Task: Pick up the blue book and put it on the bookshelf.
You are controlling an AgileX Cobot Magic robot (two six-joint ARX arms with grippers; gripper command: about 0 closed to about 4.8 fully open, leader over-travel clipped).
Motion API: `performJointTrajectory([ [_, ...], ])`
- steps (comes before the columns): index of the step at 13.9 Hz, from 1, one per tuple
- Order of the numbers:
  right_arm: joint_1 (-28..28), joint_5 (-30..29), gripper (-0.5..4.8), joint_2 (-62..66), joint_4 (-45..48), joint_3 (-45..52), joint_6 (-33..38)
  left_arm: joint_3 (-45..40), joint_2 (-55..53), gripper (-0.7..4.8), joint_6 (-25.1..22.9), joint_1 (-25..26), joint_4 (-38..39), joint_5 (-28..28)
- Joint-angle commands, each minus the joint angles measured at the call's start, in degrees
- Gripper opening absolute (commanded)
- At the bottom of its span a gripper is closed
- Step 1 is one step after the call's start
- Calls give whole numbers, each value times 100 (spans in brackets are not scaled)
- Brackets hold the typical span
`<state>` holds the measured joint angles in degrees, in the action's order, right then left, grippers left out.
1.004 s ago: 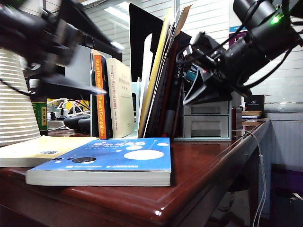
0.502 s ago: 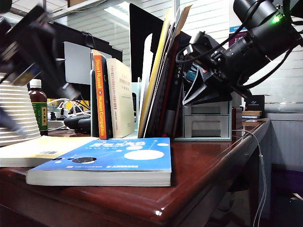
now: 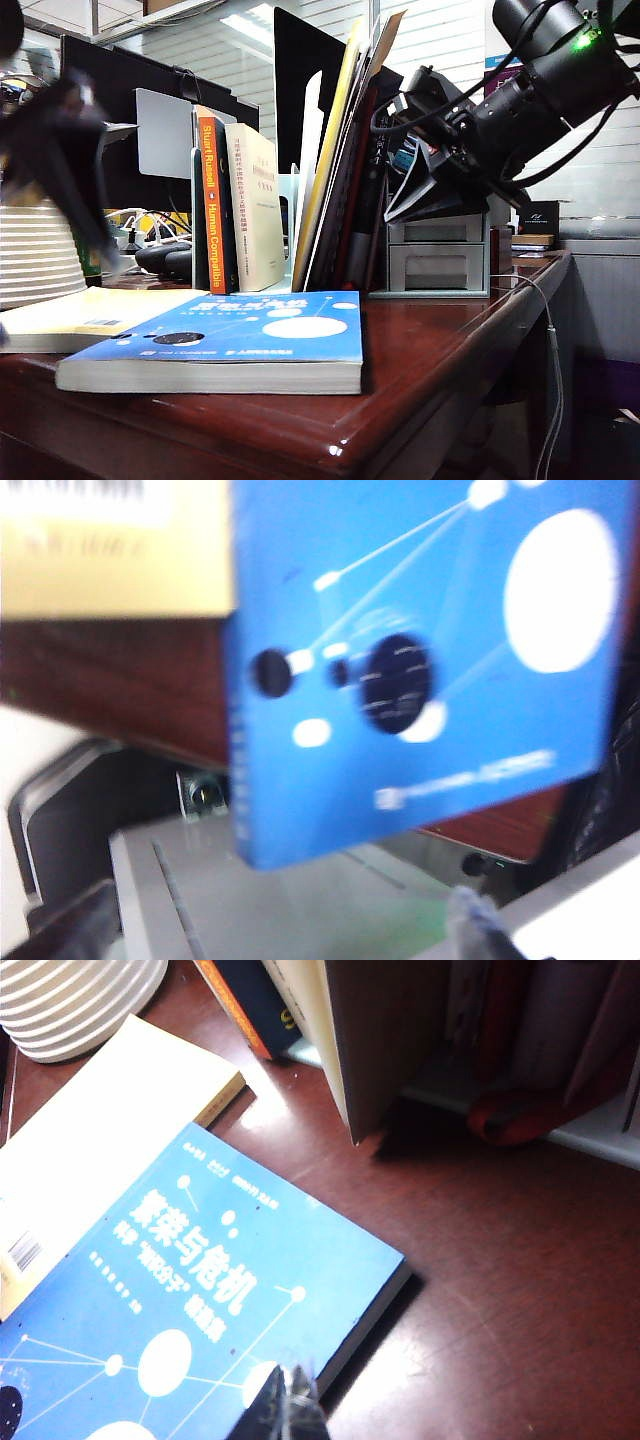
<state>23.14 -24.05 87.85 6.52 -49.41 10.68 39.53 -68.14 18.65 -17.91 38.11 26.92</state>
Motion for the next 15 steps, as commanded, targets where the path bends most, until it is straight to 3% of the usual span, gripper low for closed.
performJointTrajectory([
  [1,2,-28,-1,-26,63,-20,-22,-275,-87,468,376,-2,-732,166],
  [4,2,-24,-1,-26,63,-17,-24,-522,-129,466,686,-2,-1272,323],
  [13,2,-11,-1,-24,66,-17,-22,-632,-1272,453,686,-2,-2035,944],
  [14,2,-9,-1,-24,66,-17,-24,-632,-1296,382,686,-2,-2103,1102],
  [15,2,-7,-1,-24,66,-17,-24,-632,-1296,239,686,-2,-2114,1174],
])
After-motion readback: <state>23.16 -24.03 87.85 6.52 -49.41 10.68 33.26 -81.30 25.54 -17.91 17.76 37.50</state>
